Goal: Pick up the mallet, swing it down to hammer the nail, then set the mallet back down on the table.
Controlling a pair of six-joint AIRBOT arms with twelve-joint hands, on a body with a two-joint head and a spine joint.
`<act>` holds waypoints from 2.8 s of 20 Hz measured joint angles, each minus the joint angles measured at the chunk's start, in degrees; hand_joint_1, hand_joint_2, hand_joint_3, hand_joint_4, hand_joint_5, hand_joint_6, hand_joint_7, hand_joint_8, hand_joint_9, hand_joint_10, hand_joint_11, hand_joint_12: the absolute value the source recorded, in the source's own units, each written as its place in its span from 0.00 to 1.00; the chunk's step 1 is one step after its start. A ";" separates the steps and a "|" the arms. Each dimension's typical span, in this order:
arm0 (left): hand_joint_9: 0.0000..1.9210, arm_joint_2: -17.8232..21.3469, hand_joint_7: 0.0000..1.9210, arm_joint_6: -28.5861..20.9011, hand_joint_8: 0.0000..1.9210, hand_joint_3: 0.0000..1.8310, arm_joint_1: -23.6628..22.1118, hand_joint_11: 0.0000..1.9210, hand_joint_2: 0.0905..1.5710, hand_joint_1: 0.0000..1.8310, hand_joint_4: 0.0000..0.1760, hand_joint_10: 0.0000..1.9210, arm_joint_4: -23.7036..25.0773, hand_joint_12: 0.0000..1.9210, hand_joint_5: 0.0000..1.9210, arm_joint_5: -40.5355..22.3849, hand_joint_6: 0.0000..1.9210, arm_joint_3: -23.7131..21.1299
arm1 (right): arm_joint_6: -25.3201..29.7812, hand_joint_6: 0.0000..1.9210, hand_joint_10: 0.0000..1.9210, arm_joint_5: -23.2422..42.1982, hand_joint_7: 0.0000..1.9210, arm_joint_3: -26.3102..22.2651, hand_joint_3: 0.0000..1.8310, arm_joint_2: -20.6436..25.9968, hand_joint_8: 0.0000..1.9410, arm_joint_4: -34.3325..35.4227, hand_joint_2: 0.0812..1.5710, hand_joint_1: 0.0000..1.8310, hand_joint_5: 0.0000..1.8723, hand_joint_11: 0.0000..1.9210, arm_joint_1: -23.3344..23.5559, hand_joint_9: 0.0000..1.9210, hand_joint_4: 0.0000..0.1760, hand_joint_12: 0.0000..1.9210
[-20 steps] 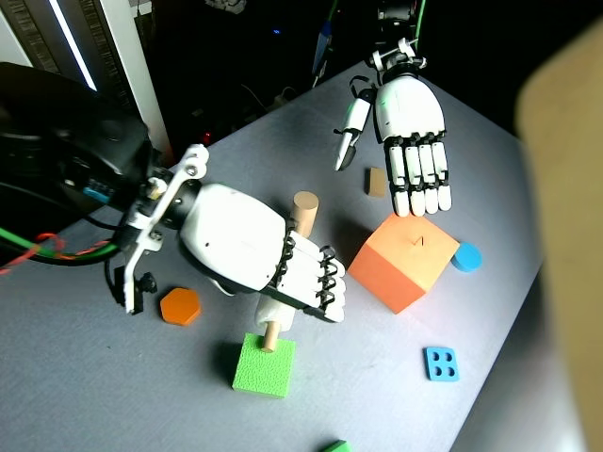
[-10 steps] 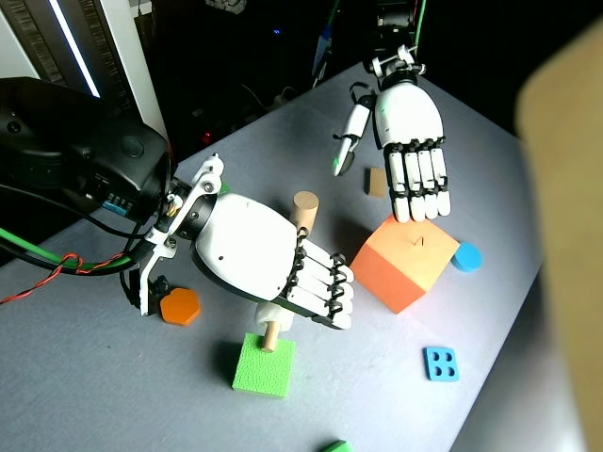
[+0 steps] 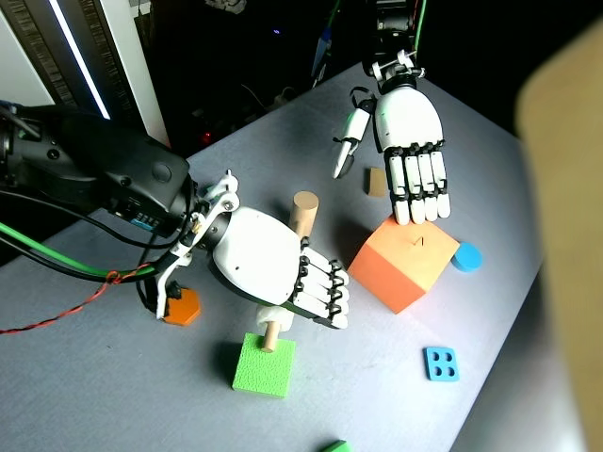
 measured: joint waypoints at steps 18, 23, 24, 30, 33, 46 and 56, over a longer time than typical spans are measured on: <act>0.00 -0.24 0.00 -0.59 0.00 0.00 0.17 0.00 0.73 0.00 0.00 0.00 -0.57 0.00 0.03 0.79 0.00 -0.02 | 0.02 0.00 0.00 -0.87 0.00 4.50 0.00 -3.87 0.00 -0.02 0.63 0.72 0.01 0.00 -1.03 0.00 0.00 0.19; 0.00 -0.24 0.00 -0.63 0.00 0.00 0.17 0.00 0.73 0.00 0.00 0.00 -0.61 0.00 0.02 0.92 0.00 -0.02 | 0.04 0.00 0.01 -1.16 0.04 5.40 0.00 -4.07 0.00 -0.02 0.61 0.70 0.05 0.00 -1.05 0.04 0.00 0.33; 0.00 -0.24 0.00 -0.63 0.00 0.00 0.17 0.00 0.73 0.00 0.00 0.00 -0.59 0.00 0.02 0.96 0.00 -0.02 | 0.02 0.00 0.01 -1.01 0.06 5.49 0.00 -4.17 0.00 -0.02 0.61 0.70 0.06 0.00 -1.05 0.06 0.00 0.36; 0.00 -0.24 0.01 -0.61 0.00 0.00 0.17 0.00 0.73 0.00 0.00 0.00 -0.33 0.00 0.03 1.20 0.00 -0.02 | 0.02 0.01 0.01 -1.62 0.10 5.68 0.00 -4.66 0.01 -0.02 0.60 0.73 0.10 0.00 -1.05 0.10 0.00 0.46; 0.00 -0.24 0.00 -0.61 0.00 0.00 0.17 0.00 0.73 0.00 0.00 0.00 -0.31 0.00 0.02 1.22 0.00 -0.02 | 0.00 0.01 0.02 -1.53 0.21 5.70 0.00 -4.63 0.01 -0.02 0.60 0.72 0.18 0.01 -1.05 0.20 0.00 0.55; 0.00 -0.24 0.01 -0.61 0.00 0.00 0.09 0.00 0.73 0.00 0.00 0.00 -0.22 0.00 0.02 1.33 0.00 -0.13 | -0.20 0.80 1.00 -1.68 0.32 5.70 0.01 -4.63 1.00 0.24 0.78 0.58 0.34 0.40 -1.05 0.39 0.00 1.00; 0.01 -0.24 0.03 -0.61 0.00 0.00 -0.09 0.00 0.74 0.00 0.00 0.00 -0.22 0.00 0.04 1.27 0.00 -0.13 | -0.02 1.00 1.00 -2.34 0.66 4.74 0.00 -3.52 1.00 -0.11 0.97 0.25 0.52 0.78 -1.03 0.73 0.00 1.00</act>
